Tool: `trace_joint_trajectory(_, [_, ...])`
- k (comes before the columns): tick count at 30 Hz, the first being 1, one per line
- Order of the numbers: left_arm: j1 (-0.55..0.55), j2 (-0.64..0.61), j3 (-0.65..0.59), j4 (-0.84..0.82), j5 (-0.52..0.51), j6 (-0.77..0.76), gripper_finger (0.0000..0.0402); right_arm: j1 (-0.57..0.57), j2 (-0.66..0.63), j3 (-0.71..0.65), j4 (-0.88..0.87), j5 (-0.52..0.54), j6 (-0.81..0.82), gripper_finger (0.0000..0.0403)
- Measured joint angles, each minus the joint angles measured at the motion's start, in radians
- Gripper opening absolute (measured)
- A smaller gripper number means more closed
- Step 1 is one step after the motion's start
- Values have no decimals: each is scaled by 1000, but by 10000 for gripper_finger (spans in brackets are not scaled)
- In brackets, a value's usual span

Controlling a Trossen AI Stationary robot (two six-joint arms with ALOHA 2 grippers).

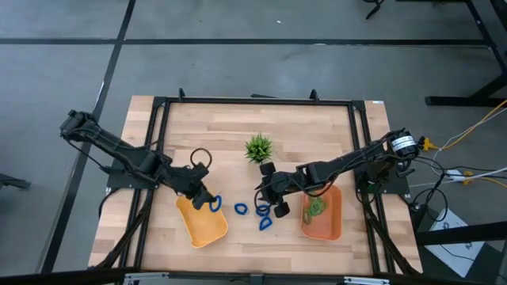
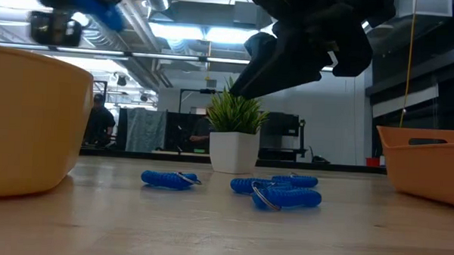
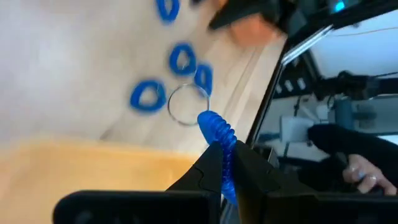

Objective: Sort spring keychains
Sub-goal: Put the blue spring keychain into the yellow bin

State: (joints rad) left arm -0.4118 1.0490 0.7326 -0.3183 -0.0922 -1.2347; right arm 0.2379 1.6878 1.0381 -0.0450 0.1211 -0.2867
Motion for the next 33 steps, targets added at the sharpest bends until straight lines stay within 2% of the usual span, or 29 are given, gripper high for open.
trace_joint_trajectory(6, [-76, 50, 0, -133, 31, -231, 17, 0, 0, 0, -2, 0, 0, 171])
trace_joint_trajectory(15, [-112, 155, 0, -158, 71, -388, 24, -4, 0, 0, -1, 0, -5, 171])
trace_joint_trajectory(20, [-112, 203, 0, -150, 68, -402, 46, -17, 0, 0, 2, 0, -5, 171])
trace_joint_trajectory(27, [-110, 251, 0, -153, 68, -343, 71, -32, 0, 0, 7, -1, -17, 171])
trace_joint_trajectory(33, [-109, 257, 0, -152, 57, -342, 95, -55, 0, 0, 58, -92, -39, 171])
